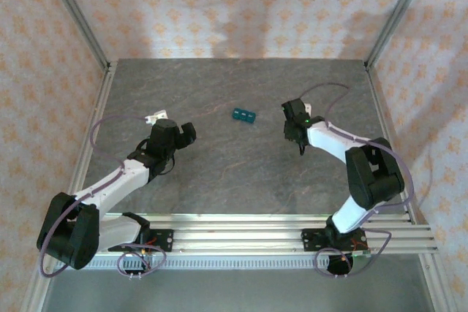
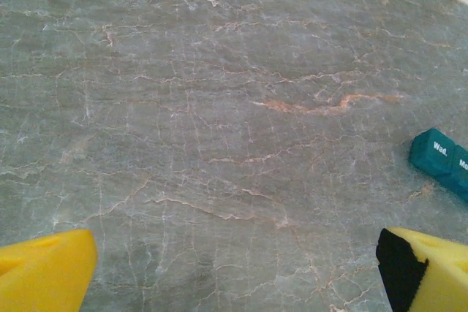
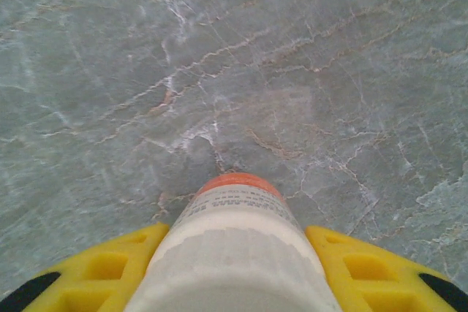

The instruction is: Sort the pills into containers

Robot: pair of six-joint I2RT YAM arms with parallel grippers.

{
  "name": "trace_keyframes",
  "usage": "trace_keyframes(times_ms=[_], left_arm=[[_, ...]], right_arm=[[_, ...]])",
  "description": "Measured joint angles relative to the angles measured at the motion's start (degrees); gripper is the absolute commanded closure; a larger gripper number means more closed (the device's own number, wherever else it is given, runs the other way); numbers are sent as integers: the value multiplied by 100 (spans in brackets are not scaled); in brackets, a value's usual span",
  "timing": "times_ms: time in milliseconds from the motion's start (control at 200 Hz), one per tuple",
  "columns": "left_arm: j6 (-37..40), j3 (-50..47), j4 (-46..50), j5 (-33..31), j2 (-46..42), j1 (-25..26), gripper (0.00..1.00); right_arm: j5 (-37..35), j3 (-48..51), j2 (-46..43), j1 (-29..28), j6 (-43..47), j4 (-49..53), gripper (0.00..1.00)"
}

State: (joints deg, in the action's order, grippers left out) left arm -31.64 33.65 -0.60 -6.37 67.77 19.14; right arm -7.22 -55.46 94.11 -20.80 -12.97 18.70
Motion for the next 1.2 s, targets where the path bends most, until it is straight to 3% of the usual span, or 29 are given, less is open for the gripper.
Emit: trace_keyframes(times_ms=[95, 295, 510, 591, 746, 921, 1071, 1196], left_arm=[[0, 0, 13, 2, 0, 0, 0], [0, 0, 37, 2, 0, 0, 0], [-2, 0, 44, 2, 0, 4, 0], [-2, 0, 44, 2, 0, 35, 0], [-4, 0, 42, 15, 0, 66, 0], [-52, 0, 35, 52, -4, 66, 0], [-140, 0, 7, 133, -52, 66, 0], [-155, 0, -22, 149, -55, 66, 0]], right_arm=[[107, 103, 28, 105, -116, -166, 58], [214, 291, 24, 175, -326, -426, 42], [317, 350, 2, 190, -385, -442, 10], [339, 350, -162, 190, -426, -413, 5], [415, 192, -890, 190, -422, -155, 4], [852, -643, -1408, 201, -382, 179, 7], [1432, -1690, -1113, 122, -284, 612, 11], [1663, -2774, -249, -201, -238, 1008, 13]])
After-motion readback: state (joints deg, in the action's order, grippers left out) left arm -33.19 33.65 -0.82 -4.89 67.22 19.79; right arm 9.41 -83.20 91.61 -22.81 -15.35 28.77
